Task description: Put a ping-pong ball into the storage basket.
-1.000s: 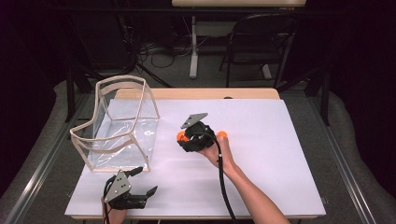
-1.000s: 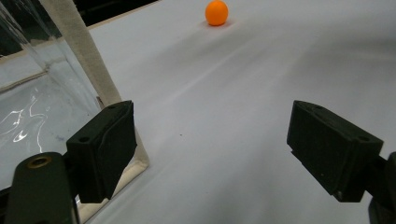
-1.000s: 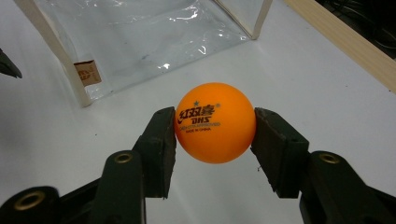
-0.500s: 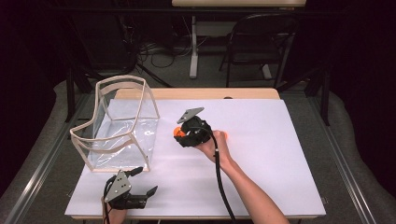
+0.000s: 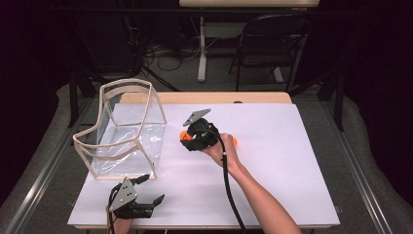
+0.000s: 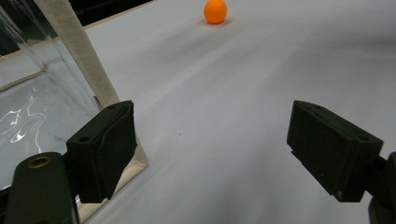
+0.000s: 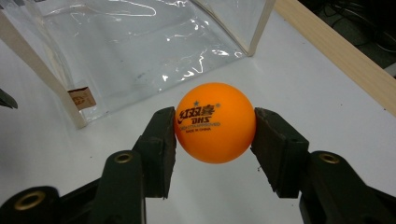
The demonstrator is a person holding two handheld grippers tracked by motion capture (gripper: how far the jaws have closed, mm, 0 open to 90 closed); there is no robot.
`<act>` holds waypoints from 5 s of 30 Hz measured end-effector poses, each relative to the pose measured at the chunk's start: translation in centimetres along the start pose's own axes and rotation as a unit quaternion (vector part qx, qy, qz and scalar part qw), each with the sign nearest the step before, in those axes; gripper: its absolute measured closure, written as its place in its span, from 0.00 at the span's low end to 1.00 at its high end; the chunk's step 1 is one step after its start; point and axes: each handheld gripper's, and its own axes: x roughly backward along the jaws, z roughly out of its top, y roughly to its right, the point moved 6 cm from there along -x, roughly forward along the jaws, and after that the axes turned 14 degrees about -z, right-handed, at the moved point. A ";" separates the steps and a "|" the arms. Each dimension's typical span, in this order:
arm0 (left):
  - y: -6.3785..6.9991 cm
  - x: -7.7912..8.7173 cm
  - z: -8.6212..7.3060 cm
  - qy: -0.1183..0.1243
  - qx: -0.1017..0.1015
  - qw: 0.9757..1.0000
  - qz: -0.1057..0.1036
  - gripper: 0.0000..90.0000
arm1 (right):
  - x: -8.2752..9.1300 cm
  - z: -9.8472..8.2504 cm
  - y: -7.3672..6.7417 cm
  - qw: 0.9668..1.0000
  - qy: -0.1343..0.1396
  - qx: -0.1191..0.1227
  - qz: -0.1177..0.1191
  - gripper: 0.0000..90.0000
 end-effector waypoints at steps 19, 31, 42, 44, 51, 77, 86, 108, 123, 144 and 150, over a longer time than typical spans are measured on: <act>0.0 -0.1 0.0 0.000 -0.002 1.000 -0.004 0.17 | 0.2 2.0 0.7 1.000 0.006 0.001 -0.001 0.56; -0.1 0.0 0.1 0.003 0.001 1.000 -0.005 0.17 | 0.1 3.5 0.3 1.000 0.002 0.011 0.002 0.56; 0.0 0.1 0.1 0.006 0.002 1.000 -0.004 0.17 | 0.6 4.8 0.5 1.000 0.004 0.017 -0.001 0.56; 0.0 0.1 0.1 0.005 0.001 1.000 -0.004 0.17 | 0.7 4.9 0.6 1.000 0.005 0.018 -0.001 0.56; -0.2 0.1 0.2 0.010 0.002 1.000 -0.004 0.17 | 0.8 5.4 0.9 1.000 0.003 0.023 -0.002 0.56; -0.3 0.2 0.2 0.011 0.010 1.000 0.000 0.17 | 1.6 8.8 1.2 1.000 0.012 0.027 0.001 0.56; -0.6 0.2 0.2 0.011 0.016 1.000 0.002 0.17 | 2.2 10.0 1.5 0.999 0.017 0.029 -0.001 0.56; -0.7 0.3 0.3 0.013 0.019 1.000 0.008 0.17 | 2.3 12.1 1.1 0.999 0.019 0.030 0.007 0.56; -0.8 0.5 0.1 0.015 0.020 1.000 0.010 0.17 | 2.4 14.4 0.2 0.999 0.024 0.036 0.010 0.56; -0.8 0.5 0.2 0.020 0.022 1.000 0.008 0.17 | 1.6 17.2 -1.1 0.999 0.024 0.048 0.009 0.56; -0.8 0.6 0.2 0.019 0.023 1.000 0.008 0.17 | 1.3 17.8 -1.4 0.998 0.021 0.052 0.008 0.56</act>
